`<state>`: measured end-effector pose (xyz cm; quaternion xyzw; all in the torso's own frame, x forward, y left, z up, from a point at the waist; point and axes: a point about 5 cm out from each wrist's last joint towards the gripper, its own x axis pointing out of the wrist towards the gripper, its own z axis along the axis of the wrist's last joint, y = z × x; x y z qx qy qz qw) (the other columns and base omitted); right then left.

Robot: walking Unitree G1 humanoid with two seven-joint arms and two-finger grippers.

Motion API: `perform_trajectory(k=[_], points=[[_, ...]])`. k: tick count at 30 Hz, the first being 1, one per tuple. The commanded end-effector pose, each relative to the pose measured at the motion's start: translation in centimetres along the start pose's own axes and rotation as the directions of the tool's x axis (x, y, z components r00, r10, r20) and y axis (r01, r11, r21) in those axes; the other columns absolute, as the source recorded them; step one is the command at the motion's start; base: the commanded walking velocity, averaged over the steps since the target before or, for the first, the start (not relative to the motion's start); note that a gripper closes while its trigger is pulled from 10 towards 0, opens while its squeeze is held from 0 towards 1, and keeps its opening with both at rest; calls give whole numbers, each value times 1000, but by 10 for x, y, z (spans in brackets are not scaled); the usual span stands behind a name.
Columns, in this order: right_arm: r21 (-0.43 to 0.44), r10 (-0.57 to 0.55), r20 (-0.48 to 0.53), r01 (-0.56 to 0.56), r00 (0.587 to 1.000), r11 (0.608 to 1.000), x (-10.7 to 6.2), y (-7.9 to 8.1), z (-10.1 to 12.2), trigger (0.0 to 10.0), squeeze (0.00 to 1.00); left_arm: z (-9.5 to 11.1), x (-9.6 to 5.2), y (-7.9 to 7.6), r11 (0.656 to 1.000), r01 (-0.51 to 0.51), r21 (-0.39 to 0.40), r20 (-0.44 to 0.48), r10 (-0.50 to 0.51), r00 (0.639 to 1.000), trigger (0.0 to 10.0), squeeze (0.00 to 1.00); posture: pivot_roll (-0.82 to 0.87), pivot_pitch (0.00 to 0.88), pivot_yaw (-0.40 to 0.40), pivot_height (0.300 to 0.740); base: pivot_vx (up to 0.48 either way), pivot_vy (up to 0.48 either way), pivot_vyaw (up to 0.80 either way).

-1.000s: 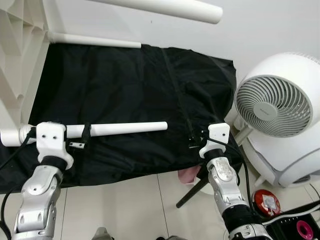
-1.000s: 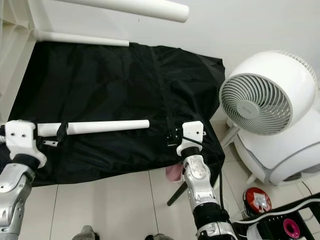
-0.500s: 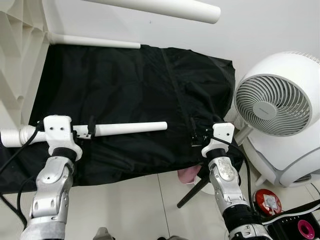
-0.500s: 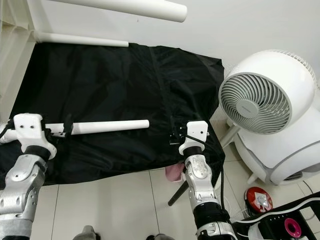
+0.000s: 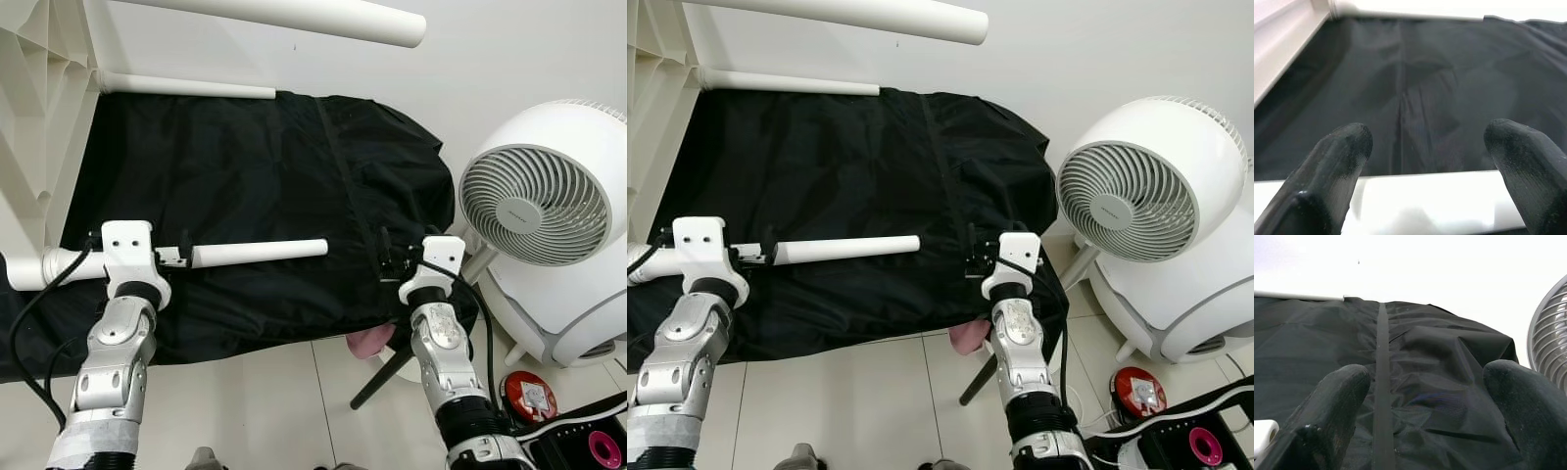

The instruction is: Building children table

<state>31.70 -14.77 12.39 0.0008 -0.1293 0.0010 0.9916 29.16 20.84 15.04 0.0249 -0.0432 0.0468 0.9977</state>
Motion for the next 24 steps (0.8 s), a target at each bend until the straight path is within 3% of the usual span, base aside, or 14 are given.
perform_trajectory(k=[1,2,4,10,17,24], points=[[-17,-6,7,6,1000,1000,1,-2,2,10000,0,-1,-3,-9,996,87,11,19,-87,996,10000,0,92,7,-73,740,0,0,0],[-17,-6,7,6,1000,1000,1,-2,2,10000,0,-1,-3,-9,996,87,11,19,-87,996,10000,0,92,7,-73,740,0,0,0],[-14,32,31,-31,999,999,2,-3,7,10000,0,12,-7,-14,992,125,15,120,-126,985,10000,0,95,11,-76,740,0,0,0],[-4,32,47,-31,998,999,2,-6,9,10000,0,16,-12,-17,987,157,-23,133,-153,979,10000,0,96,15,-76,740,0,0,0],[-23,59,70,-57,996,998,-1,-4,13,10000,0,14,-19,-7,993,104,51,153,-110,982,10000,0,96,21,-80,740,0,0,0],[-62,92,64,-88,994,994,0,-1,13,10000,0,12,-17,-7,994,89,59,157,-97,983,10000,0,96,21,-83,740,0,0,0]])
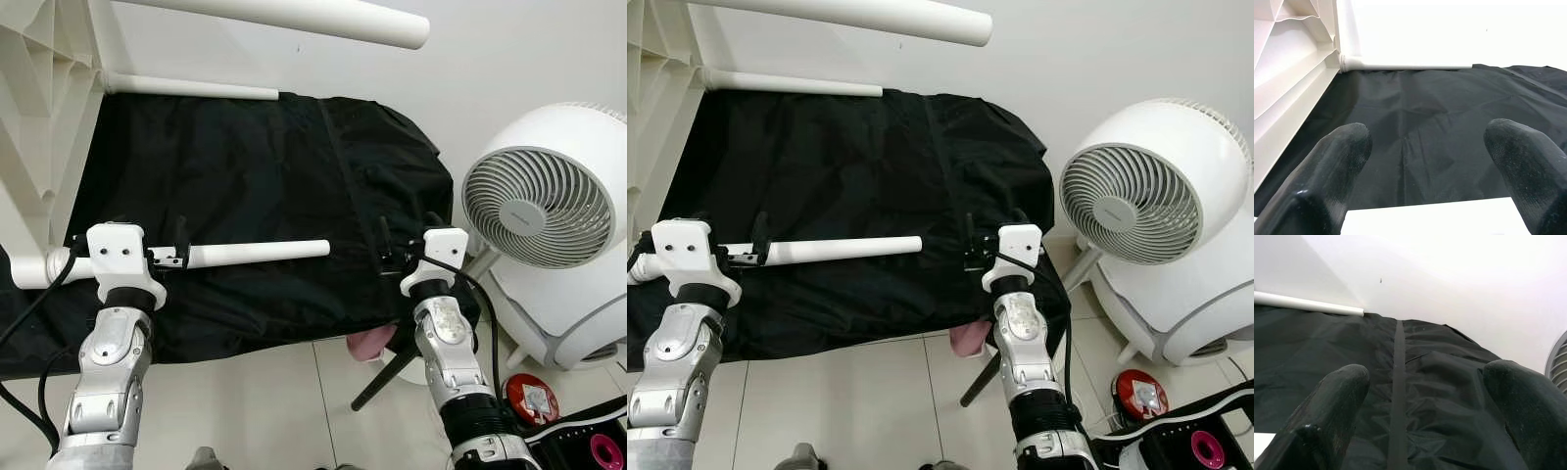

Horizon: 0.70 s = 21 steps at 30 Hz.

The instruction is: Building children table

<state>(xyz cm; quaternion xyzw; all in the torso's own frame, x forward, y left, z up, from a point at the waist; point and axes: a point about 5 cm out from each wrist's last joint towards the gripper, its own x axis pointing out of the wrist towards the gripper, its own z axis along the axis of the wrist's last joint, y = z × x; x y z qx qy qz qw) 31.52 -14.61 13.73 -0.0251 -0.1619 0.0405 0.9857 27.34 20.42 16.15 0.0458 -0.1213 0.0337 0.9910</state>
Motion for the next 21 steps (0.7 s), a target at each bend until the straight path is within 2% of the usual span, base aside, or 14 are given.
perform_trajectory(k=[1,12,16,21], points=[[-19,9,2,-9,1000,1000,-2,-2,0,10000,0,0,1,-5,997,72,10,3,-72,997,10000,0,92,21,-84,740,0,0,769],[-27,15,-7,-15,1000,1000,-2,-4,0,10000,0,3,3,-7,997,75,4,24,-76,997,10000,0,90,18,-84,740,0,0,800],[-19,22,2,-22,1000,1000,-1,-2,0,10000,0,3,3,-8,996,88,29,32,-89,996,10000,0,94,12,-84,740,0,0,797],[-5,19,10,-19,1000,1000,-1,-1,0,10000,0,3,4,-8,994,102,45,29,-103,994,10000,0,93,5,-80,740,0,0,0]])
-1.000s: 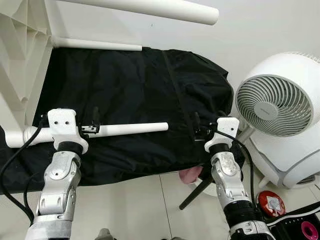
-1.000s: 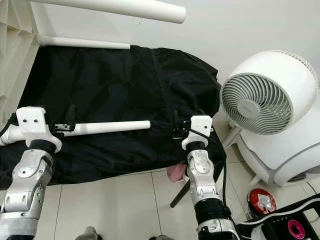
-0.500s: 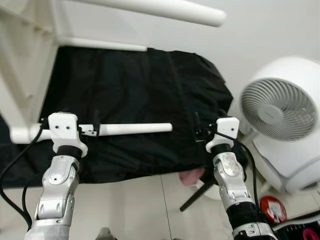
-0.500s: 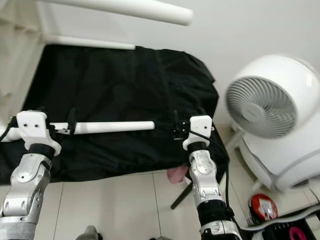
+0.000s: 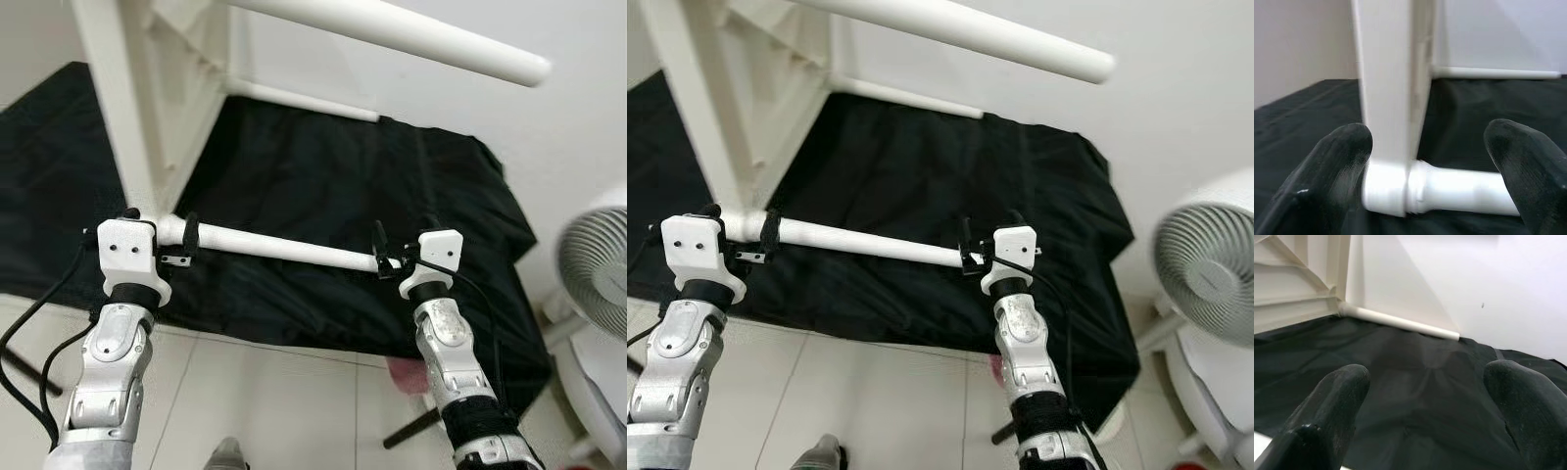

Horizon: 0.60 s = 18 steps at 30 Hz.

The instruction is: Building children table

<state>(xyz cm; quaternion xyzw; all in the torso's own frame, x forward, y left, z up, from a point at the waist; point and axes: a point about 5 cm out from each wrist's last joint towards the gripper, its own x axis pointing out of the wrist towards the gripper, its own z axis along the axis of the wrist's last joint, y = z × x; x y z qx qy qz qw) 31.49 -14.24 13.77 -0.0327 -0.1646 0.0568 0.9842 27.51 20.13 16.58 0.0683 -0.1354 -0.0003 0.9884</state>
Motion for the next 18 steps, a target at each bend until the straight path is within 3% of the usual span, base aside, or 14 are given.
perform_trajectory(k=[1,18], points=[[8,-15,4,15,1000,1000,-1,-5,0,10000,0,-1,3,-6,999,37,-10,-3,-37,999,10000,0,93,5,-80,740,0,0,0],[19,3,7,-3,1000,1000,0,-2,-1,10000,0,-6,4,-4,998,39,-48,-30,-41,999,10000,0,100,0,-85,740,0,17,0]])
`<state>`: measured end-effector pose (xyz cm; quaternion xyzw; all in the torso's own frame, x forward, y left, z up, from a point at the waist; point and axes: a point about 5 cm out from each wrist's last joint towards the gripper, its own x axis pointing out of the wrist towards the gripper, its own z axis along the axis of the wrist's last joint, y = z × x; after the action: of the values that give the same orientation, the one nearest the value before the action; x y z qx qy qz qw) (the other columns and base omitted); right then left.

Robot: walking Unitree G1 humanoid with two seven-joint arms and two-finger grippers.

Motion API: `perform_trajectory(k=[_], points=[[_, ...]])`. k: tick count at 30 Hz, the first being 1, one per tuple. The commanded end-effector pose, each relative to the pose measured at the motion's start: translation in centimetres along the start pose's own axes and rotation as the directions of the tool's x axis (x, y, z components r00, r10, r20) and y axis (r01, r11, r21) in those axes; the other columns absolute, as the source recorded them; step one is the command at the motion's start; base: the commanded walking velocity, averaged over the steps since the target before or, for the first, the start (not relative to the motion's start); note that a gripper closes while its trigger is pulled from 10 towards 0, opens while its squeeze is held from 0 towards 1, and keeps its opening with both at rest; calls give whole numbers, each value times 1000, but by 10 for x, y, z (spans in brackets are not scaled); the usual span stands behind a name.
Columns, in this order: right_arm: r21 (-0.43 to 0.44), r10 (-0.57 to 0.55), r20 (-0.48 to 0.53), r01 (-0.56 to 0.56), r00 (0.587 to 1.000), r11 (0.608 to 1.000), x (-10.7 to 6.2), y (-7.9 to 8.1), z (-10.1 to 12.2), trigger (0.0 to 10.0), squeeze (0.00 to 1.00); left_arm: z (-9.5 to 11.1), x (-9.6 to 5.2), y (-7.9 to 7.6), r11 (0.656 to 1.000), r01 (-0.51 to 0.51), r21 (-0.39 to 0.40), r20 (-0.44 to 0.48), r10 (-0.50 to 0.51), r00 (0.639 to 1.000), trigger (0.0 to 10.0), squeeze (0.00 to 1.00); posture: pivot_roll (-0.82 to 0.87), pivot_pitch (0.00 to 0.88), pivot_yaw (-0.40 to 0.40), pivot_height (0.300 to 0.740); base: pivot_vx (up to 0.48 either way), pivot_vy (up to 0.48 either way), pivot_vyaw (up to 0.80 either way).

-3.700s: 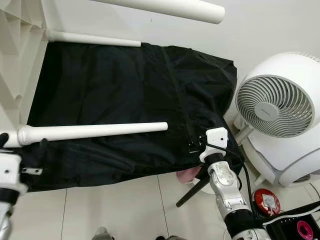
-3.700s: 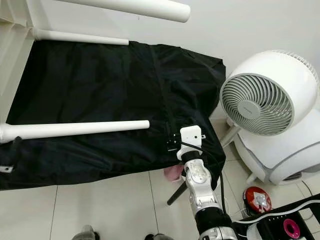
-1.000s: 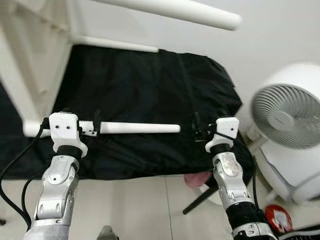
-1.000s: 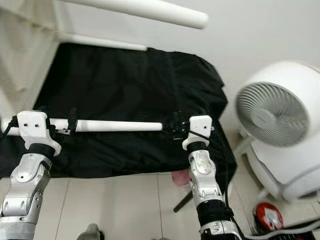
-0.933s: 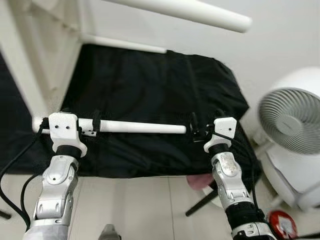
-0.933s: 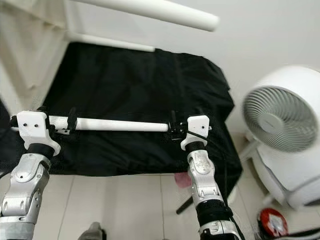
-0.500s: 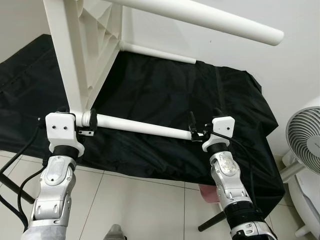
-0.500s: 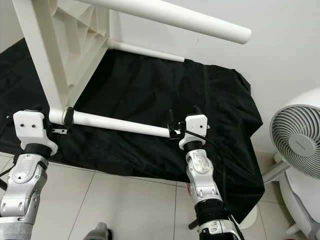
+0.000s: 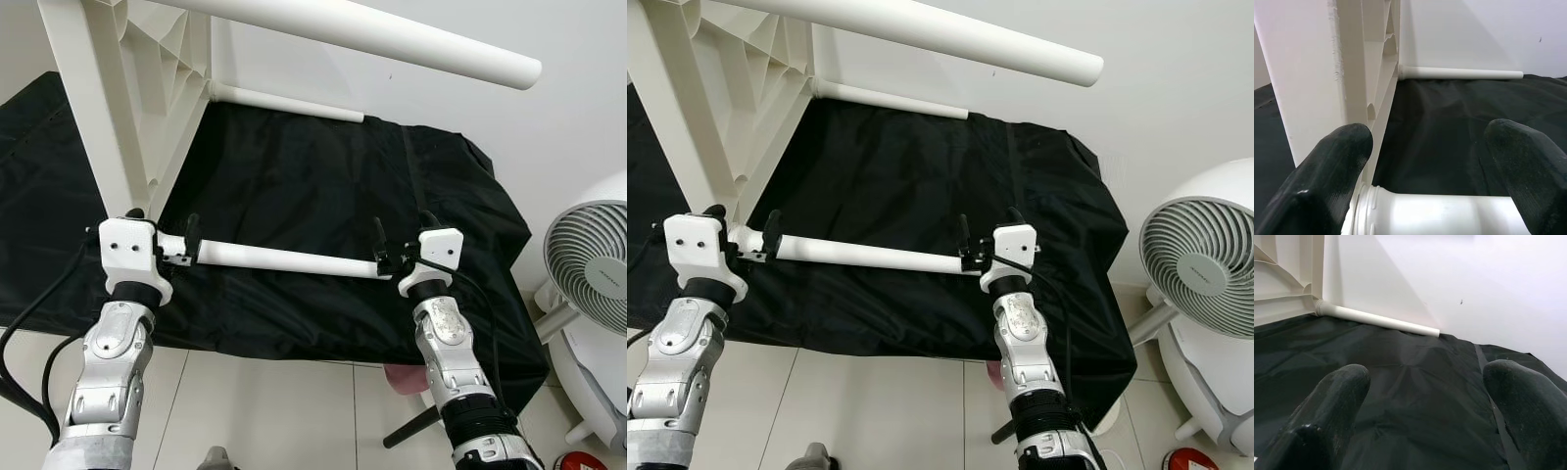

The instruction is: Building children table

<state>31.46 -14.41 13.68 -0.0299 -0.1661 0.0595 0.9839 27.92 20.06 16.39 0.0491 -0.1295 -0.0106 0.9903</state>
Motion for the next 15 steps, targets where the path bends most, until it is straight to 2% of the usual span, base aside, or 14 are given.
perform_trajectory(k=[1,15], points=[[13,-2,3,2,1000,1000,1,0,0,10000,0,-4,1,-3,1000,24,-7,-20,-24,1000,10000,0,100,0,-85,740,0,285,0],[14,3,-6,-3,1000,1000,-2,1,-3,10000,0,-4,-2,-3,1000,21,-9,-22,-21,1000,10000,0,102,0,-85,740,0,429,0]])
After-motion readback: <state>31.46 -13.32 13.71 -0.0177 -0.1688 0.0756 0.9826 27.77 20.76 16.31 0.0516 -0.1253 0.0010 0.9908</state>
